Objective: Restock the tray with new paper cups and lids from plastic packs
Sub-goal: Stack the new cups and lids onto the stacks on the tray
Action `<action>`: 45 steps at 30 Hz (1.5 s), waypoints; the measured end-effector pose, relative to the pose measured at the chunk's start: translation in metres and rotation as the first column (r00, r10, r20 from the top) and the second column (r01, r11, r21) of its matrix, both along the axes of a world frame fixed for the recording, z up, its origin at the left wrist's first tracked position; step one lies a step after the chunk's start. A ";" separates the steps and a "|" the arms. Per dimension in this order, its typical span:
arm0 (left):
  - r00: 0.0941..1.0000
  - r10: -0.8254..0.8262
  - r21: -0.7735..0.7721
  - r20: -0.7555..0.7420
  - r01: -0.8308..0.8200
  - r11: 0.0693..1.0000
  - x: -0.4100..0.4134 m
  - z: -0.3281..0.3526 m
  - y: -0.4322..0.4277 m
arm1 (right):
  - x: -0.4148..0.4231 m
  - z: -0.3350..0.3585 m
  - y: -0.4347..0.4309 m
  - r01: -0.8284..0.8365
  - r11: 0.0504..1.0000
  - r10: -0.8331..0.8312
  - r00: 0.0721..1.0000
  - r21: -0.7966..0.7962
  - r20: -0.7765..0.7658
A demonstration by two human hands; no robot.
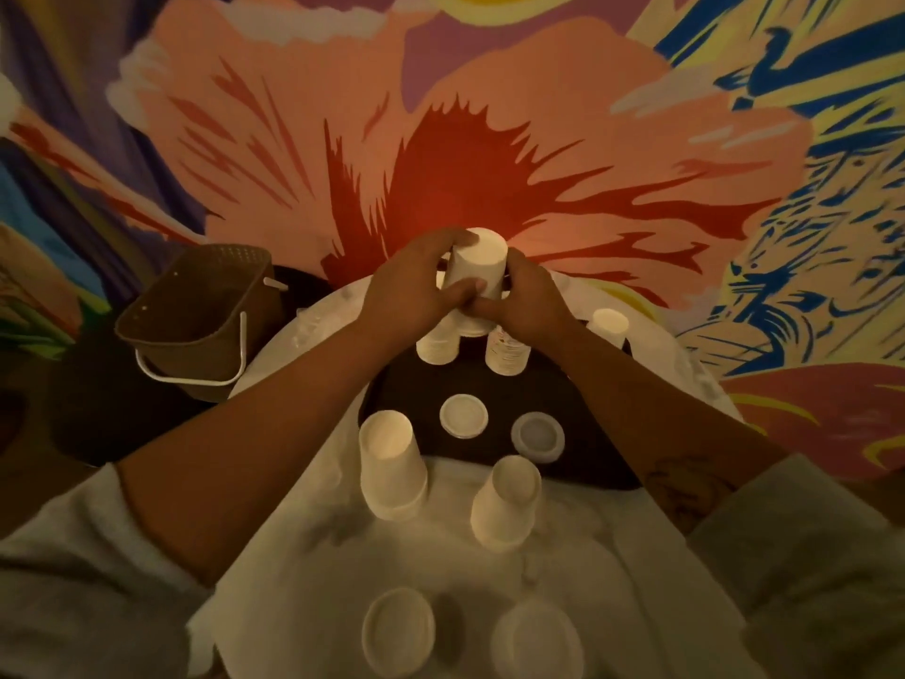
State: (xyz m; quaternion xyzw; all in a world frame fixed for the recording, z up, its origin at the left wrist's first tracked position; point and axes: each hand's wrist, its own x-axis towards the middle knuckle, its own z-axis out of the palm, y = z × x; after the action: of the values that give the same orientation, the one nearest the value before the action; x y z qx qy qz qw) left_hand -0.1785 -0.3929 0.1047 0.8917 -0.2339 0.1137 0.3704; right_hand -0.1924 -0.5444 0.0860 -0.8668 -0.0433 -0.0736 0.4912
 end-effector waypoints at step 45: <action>0.828 -0.247 0.119 -0.504 0.349 0.930 -0.137 -0.080 -0.017 | -0.154 -0.121 -0.017 -0.062 0.988 -0.012 0.881 -0.139 -0.473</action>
State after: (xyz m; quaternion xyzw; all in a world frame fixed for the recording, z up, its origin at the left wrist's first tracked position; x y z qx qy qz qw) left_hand -0.3158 -0.4101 0.0248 0.8773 -0.2819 -0.1954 0.3358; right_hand -0.3467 -0.5617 -0.0351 -0.8924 0.0611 0.1497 0.4212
